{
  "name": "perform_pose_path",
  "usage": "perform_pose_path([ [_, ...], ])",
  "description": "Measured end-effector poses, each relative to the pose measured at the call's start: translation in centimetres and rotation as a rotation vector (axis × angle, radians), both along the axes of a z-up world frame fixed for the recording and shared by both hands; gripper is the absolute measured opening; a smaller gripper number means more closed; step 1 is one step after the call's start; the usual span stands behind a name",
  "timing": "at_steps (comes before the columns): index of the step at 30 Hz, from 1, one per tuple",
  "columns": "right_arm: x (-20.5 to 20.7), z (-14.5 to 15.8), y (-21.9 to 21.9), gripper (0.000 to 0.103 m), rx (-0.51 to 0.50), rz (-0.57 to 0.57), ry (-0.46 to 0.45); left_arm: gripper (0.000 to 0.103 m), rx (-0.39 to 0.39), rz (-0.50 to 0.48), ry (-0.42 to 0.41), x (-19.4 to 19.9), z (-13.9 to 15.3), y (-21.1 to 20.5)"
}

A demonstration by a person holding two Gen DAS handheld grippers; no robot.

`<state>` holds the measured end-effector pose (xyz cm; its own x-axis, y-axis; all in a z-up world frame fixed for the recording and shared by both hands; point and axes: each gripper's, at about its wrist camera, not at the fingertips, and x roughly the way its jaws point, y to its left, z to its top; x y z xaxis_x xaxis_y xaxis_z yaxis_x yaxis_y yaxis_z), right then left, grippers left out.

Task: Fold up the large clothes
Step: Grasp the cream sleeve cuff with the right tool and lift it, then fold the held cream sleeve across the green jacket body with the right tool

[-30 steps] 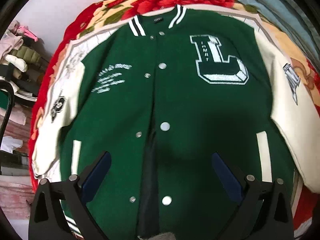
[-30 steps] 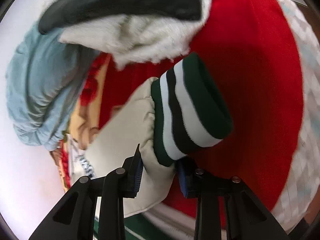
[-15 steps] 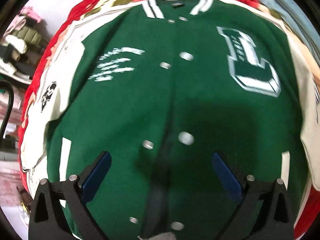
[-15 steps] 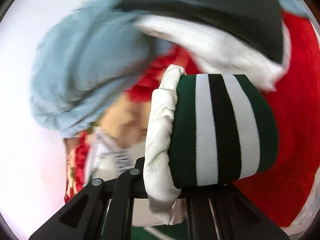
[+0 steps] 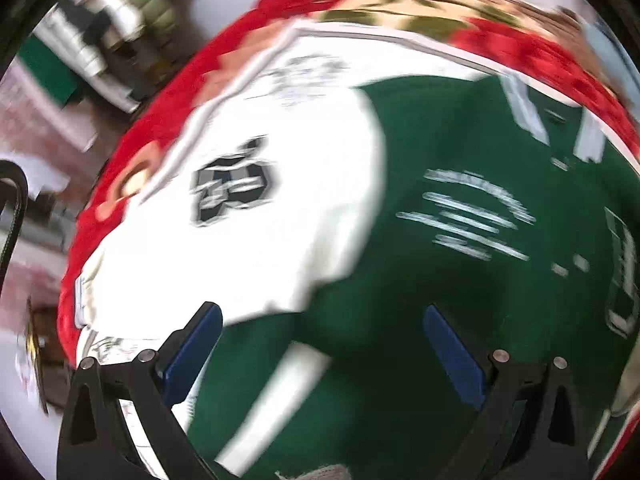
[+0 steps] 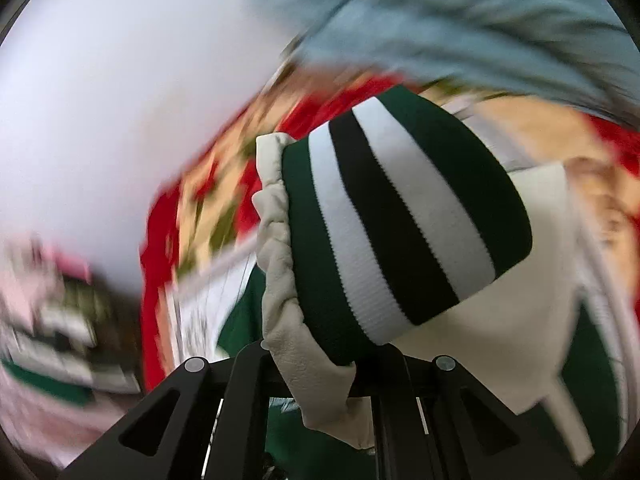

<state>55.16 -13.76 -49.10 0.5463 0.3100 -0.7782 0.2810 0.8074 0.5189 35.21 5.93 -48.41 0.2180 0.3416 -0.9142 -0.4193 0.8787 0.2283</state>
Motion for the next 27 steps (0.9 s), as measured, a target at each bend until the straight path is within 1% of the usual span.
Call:
perform_pose_path([
  [2,3.0,-2.7,7.5,0.009,-0.072,0.138,0.042,0.103,0.02,0.059,0.008,-0.8,-0.6,3.2],
  [4,6.5,-6.3,14.5,0.009,-0.151,0.276,0.101,0.103,0.037,0.103,0.023,-1.8,-1.4,5.8],
  [5,4.5,-8.0,16.3,0.009,-0.185,0.32,0.12,0.103,0.044,0.127,0.033,-2.6,-1.9,7.2],
  [7,5.5,-11.4,21.8,0.009,-0.293,0.424,0.155,0.103,0.054,0.165,0.051,-3.9,-2.7,9.6],
  [8,4.3,-12.6,23.6,0.009,-0.337,0.461,0.162,0.103,0.058,0.182,0.06,-4.6,-3.1,10.7],
  [9,2.3,-13.6,24.7,0.009,-0.374,0.493,0.168,0.103,0.06,0.196,0.069,-5.2,-3.5,11.5],
  [10,2.5,-15.0,26.5,0.01,-0.427,0.541,0.183,0.103,0.063,0.21,0.075,-5.9,-3.8,12.1],
  [11,0.9,-15.6,27.7,0.012,-0.454,0.575,0.191,0.103,0.063,0.22,0.079,-6.4,-4.0,12.5],
  [12,0.3,-16.0,28.6,0.02,-0.468,0.611,0.193,0.103,0.059,0.232,0.084,-7.0,-4.3,12.8],
  [13,-0.6,-15.8,29.1,0.025,-0.471,0.646,0.181,0.103,0.052,0.243,0.091,-7.3,-4.5,13.0],
  [14,-0.8,-15.5,29.2,0.029,-0.452,0.677,0.172,0.103,0.041,0.251,0.095,-7.5,-4.6,13.2],
  [15,-1.1,-14.6,28.8,0.035,-0.38,0.723,0.161,0.103,0.023,0.261,0.097,-7.8,-4.6,13.4],
  [16,-1.3,-13.7,27.7,0.052,-0.263,0.748,0.159,0.103,0.006,0.267,0.098,-7.9,-4.4,13.4],
  [17,-1.3,-12.8,26.0,0.06,-0.165,0.743,0.166,0.103,-0.008,0.267,0.097,-7.9,-4.2,13.3],
  [18,-1.7,-11.6,23.1,0.065,-0.023,0.709,0.177,0.103,-0.022,0.262,0.091,-7.8,-3.7,13.0],
  [19,-2.3,-10.8,20.8,0.065,0.045,0.668,0.184,0.103,-0.035,0.252,0.08,-7.5,-3.1,12.6],
  [20,-3.1,-9.8,17.4,0.065,0.097,0.601,0.192,0.103,-0.044,0.241,0.069,-7.2,-2.6,12.3],
  [21,-3.9,-9.1,15.1,0.065,0.12,0.55,0.193,0.103,-0.053,0.22,0.053,-6.7,-1.9,11.6],
  [22,-5.1,-8.3,11.2,0.065,0.126,0.468,0.193,0.103,-0.058,0.199,0.039,-6.2,-1.2,11.0],
  [23,-6.2,-8.0,7.8,0.065,0.094,0.391,0.204,0.103,-0.062,0.167,0.023,-5.4,-0.5,10.2],
  [24,-7.6,-8.0,3.8,0.065,0.032,0.291,0.241,0.103,-0.063,0.131,0.008,-4.4,0.1,9.1],
  [25,-8.4,-8.5,0.6,0.065,-0.015,0.213,0.301,0.103,-0.065,0.101,-0.005,-3.5,0.6,8.0],
  [26,-9.5,-9.4,-2.1,0.065,-0.019,0.156,0.357,0.103,-0.064,0.062,-0.024,-2.3,1.1,6.6],
  [27,-10.8,-10.9,-4.7,0.065,0.014,0.091,0.412,0.103,-0.06,0.025,-0.042,-1.2,1.6,5.2],
])
